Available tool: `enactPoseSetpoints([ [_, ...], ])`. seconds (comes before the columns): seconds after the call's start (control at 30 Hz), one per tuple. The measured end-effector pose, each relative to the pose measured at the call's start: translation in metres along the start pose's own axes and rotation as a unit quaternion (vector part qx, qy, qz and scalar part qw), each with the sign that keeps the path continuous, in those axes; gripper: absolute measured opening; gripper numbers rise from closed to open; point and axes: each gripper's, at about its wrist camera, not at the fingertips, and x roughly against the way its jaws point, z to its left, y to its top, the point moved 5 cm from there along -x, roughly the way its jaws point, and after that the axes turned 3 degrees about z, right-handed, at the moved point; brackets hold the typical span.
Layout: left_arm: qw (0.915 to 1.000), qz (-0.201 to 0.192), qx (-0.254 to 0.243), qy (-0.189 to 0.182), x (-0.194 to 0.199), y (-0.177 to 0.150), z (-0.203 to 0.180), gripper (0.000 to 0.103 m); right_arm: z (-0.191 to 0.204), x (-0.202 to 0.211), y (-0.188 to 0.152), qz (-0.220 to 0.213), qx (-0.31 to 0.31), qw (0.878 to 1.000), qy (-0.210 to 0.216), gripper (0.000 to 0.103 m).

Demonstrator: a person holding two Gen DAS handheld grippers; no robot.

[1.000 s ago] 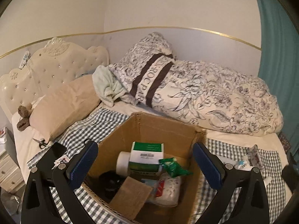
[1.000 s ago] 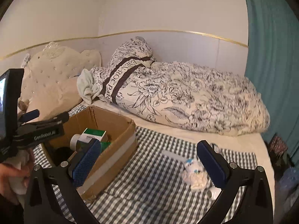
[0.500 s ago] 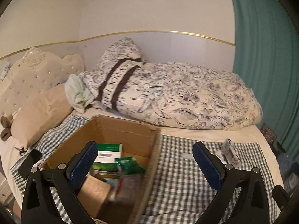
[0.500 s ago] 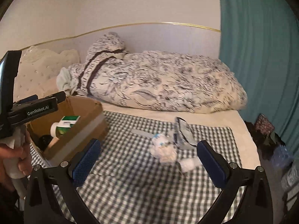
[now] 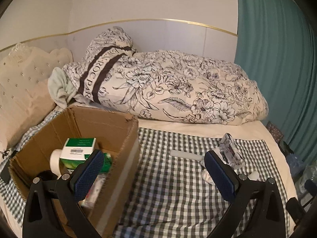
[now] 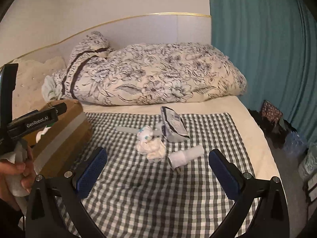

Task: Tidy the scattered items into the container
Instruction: 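Withdraw both tools from the box toward the remaining items on the bed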

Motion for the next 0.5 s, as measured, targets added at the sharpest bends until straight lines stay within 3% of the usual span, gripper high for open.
enactPoseSetpoints([
  [0.2, 0.9997, 0.012, -0.017, -0.013, -0.021, -0.011, -0.023, 0.103, -0.013, -0.021, -0.026, 0.019, -0.021, 0.999, -0.014, 0.103],
  [0.37, 0.9984, 0.025, -0.049, -0.015, -0.042, -0.022, -0.046, 0.103, -0.023, -0.042, -0.046, 0.039, -0.012, 0.998, -0.057, 0.103],
  [0.5, 0.997, 0.04, -0.062, -0.022, -0.062, -0.033, -0.06, 0.103, -0.03, -0.059, -0.054, 0.056, -0.03, 0.997, -0.054, 0.103],
])
